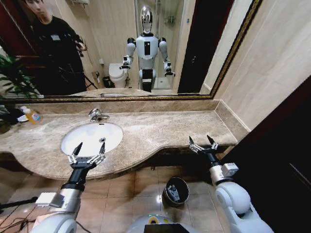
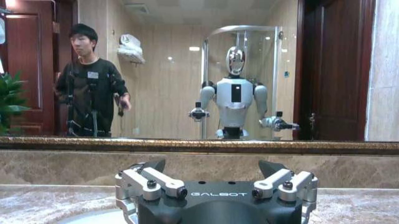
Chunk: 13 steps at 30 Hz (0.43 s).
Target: Pick up the trash from the sink and place it in the trash bin.
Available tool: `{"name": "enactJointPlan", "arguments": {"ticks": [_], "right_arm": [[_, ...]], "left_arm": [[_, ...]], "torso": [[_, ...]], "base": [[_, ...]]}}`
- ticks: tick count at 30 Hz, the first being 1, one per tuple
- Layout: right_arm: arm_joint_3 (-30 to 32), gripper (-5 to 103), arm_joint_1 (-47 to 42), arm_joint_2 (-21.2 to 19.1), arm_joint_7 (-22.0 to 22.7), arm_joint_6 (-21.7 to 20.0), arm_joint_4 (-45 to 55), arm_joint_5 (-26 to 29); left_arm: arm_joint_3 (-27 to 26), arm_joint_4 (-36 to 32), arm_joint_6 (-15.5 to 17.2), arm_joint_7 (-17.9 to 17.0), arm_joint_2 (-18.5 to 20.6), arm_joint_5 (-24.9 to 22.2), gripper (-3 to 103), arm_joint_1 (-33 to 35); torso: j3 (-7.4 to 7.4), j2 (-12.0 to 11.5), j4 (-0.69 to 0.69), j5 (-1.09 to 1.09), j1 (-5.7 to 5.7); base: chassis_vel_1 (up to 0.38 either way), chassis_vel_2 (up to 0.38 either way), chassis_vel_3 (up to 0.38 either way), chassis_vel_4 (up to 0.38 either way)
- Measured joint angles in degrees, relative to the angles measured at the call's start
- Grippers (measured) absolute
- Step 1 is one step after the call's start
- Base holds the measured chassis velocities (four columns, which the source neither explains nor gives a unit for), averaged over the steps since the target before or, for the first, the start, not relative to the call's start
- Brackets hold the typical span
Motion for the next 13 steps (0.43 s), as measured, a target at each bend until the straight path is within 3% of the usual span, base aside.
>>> {"name": "enactJointPlan", "arguments": {"ticks": [13], "right_arm": [[0.0, 100, 0.0, 0.0, 0.0, 0.0, 0.0, -0.1]], "left_arm": [[0.0, 0.0, 0.0, 0.0, 0.0, 0.0, 100, 0.0]], "torso": [[0.0, 0.0, 0.0, 0.0, 0.0]], "base": [[0.0, 0.0, 0.0, 0.0]]}}
